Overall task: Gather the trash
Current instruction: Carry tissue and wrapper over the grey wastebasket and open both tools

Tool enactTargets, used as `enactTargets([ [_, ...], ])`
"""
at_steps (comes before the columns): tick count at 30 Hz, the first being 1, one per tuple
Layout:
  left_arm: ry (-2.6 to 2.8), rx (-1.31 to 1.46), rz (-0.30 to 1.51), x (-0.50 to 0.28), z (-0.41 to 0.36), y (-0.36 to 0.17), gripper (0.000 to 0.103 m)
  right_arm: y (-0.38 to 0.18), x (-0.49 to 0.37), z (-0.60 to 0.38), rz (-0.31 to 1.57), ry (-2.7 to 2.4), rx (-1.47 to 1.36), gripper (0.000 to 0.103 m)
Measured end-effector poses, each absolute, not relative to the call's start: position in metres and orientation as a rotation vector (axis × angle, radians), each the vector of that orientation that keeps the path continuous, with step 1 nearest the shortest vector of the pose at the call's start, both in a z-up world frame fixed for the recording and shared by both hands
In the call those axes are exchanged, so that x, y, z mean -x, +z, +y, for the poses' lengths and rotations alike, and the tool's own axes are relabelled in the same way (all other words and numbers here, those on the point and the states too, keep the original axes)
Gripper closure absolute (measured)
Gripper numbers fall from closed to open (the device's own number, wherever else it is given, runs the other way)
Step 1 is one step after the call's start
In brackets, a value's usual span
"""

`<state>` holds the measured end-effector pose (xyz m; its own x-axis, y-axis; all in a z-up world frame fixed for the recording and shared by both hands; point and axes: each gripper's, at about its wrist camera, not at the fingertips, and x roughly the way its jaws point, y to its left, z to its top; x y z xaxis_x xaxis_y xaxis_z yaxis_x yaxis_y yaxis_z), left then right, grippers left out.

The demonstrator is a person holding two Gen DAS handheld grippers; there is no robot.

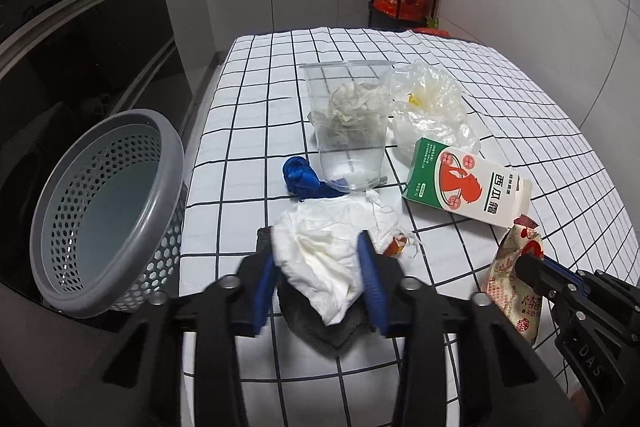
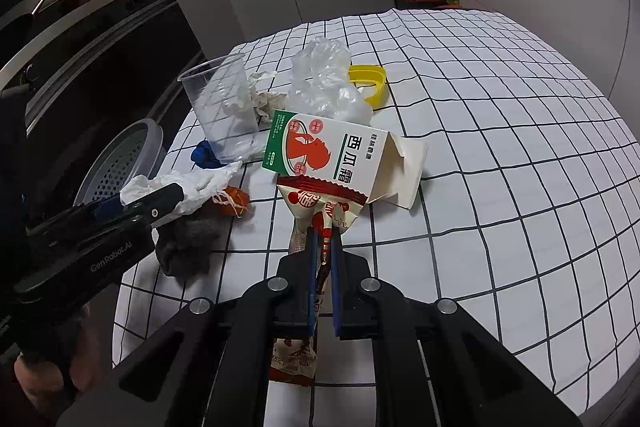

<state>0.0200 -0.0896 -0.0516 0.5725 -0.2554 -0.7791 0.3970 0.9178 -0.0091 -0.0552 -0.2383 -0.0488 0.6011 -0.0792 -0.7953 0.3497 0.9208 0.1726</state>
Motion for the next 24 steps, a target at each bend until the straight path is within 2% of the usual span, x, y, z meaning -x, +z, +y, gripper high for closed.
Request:
enactTargets([
  [3, -0.393, -0.159, 0.877, -0.021, -0.085, -0.047, 0.083, -0.047, 0.054, -0.236, 0.891, -0.248, -0.324, 0.097],
  [5, -0.396, -0.137, 0.872, -0.022, -0.08, -0.042, 0.085, -0.044, 0.054, -0.235, 0.887, -0.243, -0.319, 0.097],
  [14, -0.362, -0.088, 0.808, -0.027, -0.05, -0.013, 0.085, -0.025, 0.042, -0.22, 0.852, -0.189, -0.295, 0.097],
  [24, -0.202, -0.061, 0.758, -0.045, 0.018, 0.001, 0.085, -0.008, -0.002, -0.173, 0.824, -0.026, -0.259, 0.097],
])
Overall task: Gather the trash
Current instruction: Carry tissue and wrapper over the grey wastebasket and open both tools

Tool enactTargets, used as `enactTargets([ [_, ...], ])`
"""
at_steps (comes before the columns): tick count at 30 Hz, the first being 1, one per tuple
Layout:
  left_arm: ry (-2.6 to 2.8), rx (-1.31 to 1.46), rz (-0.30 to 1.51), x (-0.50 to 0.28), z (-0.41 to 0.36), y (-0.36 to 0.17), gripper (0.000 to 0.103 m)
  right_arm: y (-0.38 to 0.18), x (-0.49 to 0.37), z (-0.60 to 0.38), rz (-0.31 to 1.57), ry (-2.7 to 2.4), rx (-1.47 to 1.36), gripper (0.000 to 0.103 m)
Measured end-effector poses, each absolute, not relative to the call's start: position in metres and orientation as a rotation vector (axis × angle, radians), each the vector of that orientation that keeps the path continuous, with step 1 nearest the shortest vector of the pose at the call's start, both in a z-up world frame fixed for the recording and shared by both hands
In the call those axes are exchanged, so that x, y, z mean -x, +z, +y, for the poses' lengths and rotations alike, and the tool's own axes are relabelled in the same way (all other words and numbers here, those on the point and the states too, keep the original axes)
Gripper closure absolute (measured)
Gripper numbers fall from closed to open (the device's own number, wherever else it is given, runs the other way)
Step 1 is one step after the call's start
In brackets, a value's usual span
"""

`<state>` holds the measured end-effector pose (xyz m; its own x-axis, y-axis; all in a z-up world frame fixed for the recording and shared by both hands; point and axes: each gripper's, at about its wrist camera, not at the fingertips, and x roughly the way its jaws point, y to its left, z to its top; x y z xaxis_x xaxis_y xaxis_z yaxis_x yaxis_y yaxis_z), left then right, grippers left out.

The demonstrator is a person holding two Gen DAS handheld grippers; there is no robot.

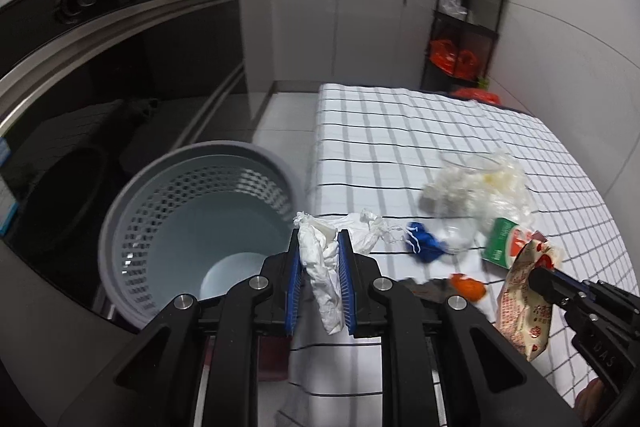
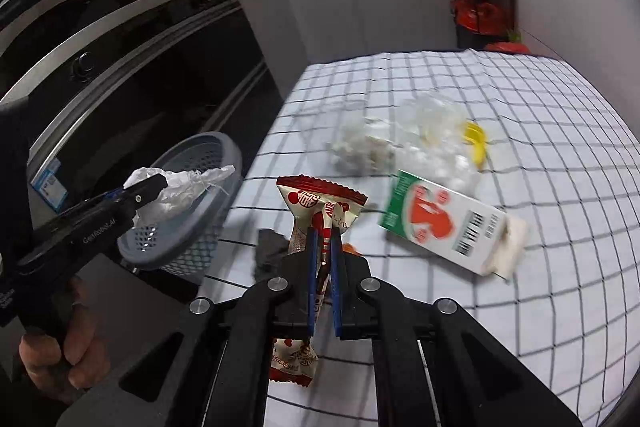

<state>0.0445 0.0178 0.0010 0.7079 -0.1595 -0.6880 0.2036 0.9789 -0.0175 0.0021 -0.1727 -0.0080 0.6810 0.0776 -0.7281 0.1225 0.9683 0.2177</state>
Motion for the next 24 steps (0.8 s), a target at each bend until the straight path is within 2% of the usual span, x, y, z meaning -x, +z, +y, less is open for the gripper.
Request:
enactTargets([
  [11, 0.004, -0.029, 0.756, -0.067, 0.092, -0.005, 0.085, 0.008, -0.084, -0.093, 0.817, 0.193, -0.164, 0.097],
  [24, 0.128, -0.034, 0.787, -0.107, 0.134, -0.022, 0.085, -0.036, -0.173, -0.039, 0.968, 0.328, -0.192, 0.097],
])
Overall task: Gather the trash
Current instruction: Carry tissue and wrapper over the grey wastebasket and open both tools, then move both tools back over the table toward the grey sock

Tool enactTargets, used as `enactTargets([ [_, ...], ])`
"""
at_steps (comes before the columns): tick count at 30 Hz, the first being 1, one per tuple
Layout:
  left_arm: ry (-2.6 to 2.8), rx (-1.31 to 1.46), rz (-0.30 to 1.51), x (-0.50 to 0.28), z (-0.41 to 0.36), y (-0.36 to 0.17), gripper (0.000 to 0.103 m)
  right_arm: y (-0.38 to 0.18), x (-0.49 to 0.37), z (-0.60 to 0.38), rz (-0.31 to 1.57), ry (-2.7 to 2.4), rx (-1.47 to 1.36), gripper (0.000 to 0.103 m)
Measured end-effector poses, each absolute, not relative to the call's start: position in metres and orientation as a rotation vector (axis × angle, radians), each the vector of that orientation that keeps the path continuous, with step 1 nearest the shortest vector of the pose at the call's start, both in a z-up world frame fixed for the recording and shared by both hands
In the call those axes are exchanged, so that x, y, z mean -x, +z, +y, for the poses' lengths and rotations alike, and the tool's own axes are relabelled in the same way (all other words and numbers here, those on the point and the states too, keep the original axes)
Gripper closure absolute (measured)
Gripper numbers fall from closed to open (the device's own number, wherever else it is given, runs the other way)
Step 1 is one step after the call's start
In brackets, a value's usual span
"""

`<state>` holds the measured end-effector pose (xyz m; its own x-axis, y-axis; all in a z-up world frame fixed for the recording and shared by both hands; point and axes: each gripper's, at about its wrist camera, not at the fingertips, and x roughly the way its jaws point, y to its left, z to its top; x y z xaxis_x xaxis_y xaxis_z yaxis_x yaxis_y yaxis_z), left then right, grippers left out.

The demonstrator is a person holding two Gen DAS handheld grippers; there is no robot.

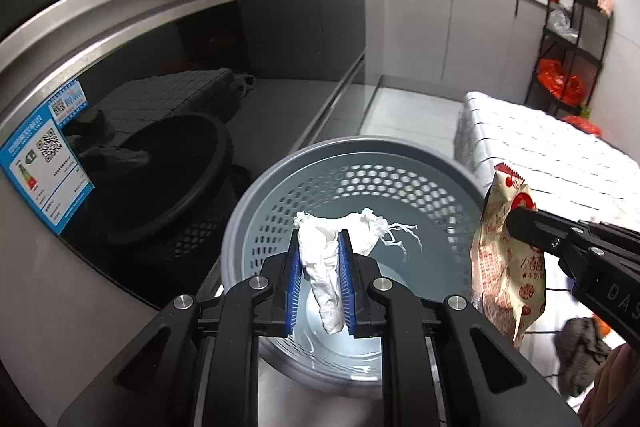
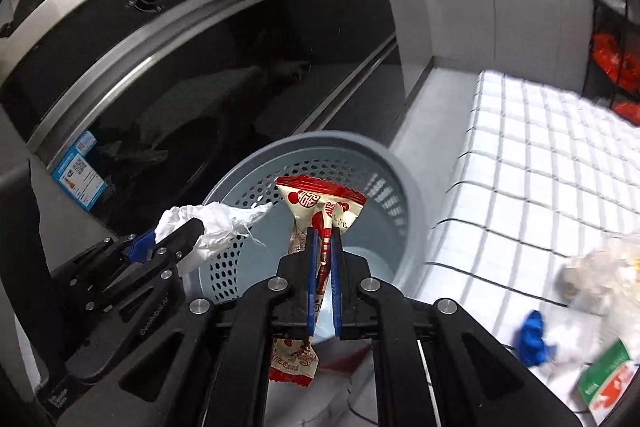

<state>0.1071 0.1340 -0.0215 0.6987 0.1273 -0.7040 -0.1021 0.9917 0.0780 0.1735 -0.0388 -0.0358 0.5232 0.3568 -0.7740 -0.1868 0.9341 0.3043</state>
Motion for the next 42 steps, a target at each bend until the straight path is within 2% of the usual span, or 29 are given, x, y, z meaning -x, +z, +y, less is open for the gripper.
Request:
enactTargets([
  [14, 0.121, 0.004, 0.876, -0.137, 0.147, -0.049, 0.085, -0.055, -0.205, -0.027, 1.01, 0.301, -0.137, 0.097],
  [22, 0.118, 0.012, 0.895, -0.141, 0.151, -0.052, 0.081, -0.058, -0.211, -0.029, 1.009, 0.287, -0.142, 0.096],
  [23, 0.122, 0.011, 0.895, -0.141, 0.151, -0.052, 0.075, -0.057, -0.211, -0.028, 1.006, 0.286, -0.142, 0.093],
  [25, 0.126, 0.01, 0.889, -0.141, 0.152, -0.052, 0.065, -0.054, -0.211, -0.029, 0.993, 0.28, -0.142, 0.077],
  [26, 0.127, 0.011, 0.885, -0.14, 0.153, -0.051, 0.059, -0.052, -0.211, -0.03, 0.982, 0.279, -0.144, 0.064],
  [27, 0.127, 0.012, 0.882, -0.139, 0.153, -0.05, 0.055, -0.05, -0.21, -0.03, 0.973, 0.278, -0.144, 0.061],
  [42, 0.141, 0.013, 0.883, -0.131, 0.158, -0.045, 0.051, -0.05, -0.205, -0.035, 0.973, 0.277, -0.149, 0.061],
])
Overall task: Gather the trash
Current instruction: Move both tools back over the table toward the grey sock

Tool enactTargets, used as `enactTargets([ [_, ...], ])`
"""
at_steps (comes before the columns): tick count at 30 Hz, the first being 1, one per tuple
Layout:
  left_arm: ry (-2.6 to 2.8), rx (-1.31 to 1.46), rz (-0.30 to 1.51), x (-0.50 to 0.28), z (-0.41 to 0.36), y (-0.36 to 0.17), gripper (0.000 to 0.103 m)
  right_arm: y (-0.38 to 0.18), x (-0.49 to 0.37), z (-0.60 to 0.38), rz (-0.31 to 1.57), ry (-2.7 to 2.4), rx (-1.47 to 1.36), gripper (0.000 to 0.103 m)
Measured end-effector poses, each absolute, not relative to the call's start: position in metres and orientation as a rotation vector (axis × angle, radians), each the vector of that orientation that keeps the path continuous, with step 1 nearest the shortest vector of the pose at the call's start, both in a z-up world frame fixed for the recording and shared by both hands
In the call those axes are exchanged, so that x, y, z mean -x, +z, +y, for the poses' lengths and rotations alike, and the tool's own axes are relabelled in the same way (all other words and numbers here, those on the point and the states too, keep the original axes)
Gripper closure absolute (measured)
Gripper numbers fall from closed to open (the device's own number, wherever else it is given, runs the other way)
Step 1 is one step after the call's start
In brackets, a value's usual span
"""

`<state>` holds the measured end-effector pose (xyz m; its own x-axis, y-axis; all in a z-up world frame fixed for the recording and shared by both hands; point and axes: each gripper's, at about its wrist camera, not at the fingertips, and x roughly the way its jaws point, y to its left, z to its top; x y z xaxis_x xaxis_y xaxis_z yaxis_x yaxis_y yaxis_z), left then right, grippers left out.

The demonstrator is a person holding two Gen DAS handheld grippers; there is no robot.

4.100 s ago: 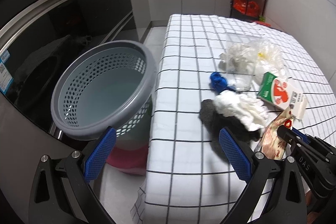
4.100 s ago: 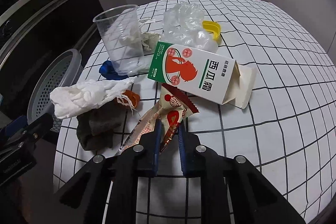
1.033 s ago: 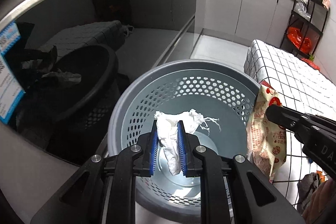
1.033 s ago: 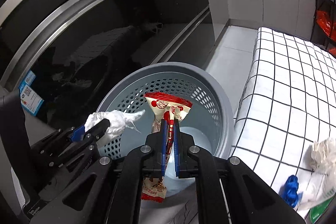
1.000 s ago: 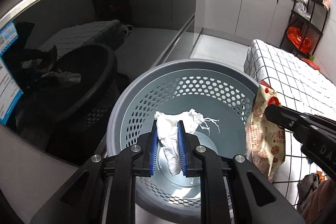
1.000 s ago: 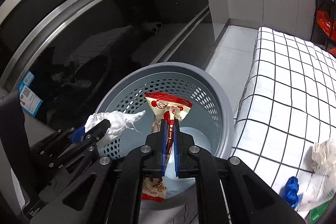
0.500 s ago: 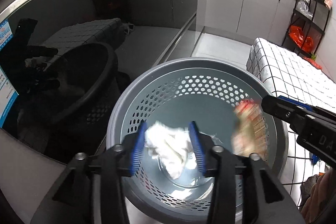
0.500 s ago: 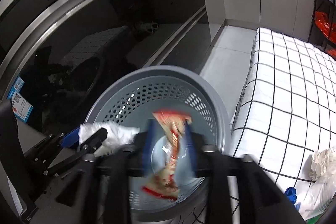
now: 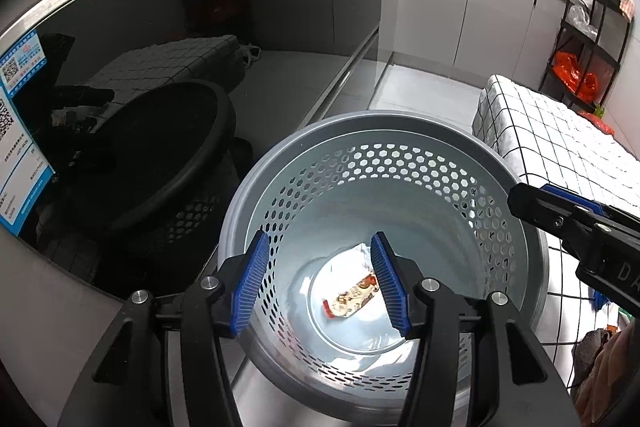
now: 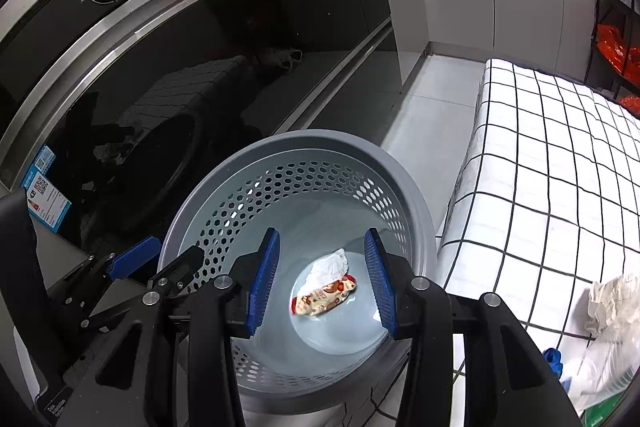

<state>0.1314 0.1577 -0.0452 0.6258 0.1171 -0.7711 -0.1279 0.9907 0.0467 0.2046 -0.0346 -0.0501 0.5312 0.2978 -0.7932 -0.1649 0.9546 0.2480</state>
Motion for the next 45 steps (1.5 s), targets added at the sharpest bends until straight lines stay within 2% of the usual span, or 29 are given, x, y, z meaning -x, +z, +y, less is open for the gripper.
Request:
enactTargets([
  [7, 0.138, 0.014, 0.881, -0.128, 0.157, -0.043, 0.05, -0.048, -0.196, -0.039, 0.977, 0.265, -0.155, 0.061],
  [24, 0.088, -0.008, 0.86, -0.087, 0.137, -0.03, 0.041, -0.029, -0.131, -0.074, 0.912, 0.208, -0.176, 0.047],
  [35, -0.038, -0.032, 0.825, -0.053, 0.09, -0.017, 0.035, -0.012, -0.055, -0.124, 0.834, 0.1, -0.202, 0.045],
  [39, -0.092, -0.033, 0.82, -0.042, 0.072, -0.013, 0.034, -0.006, -0.024, -0.148, 0.794, 0.033, -0.205, 0.04],
  [45, -0.161, -0.053, 0.812, -0.027, 0.04, -0.013, 0.032, -0.009, 0.019, -0.185, 0.805, -0.085, -0.202, 0.04],
])
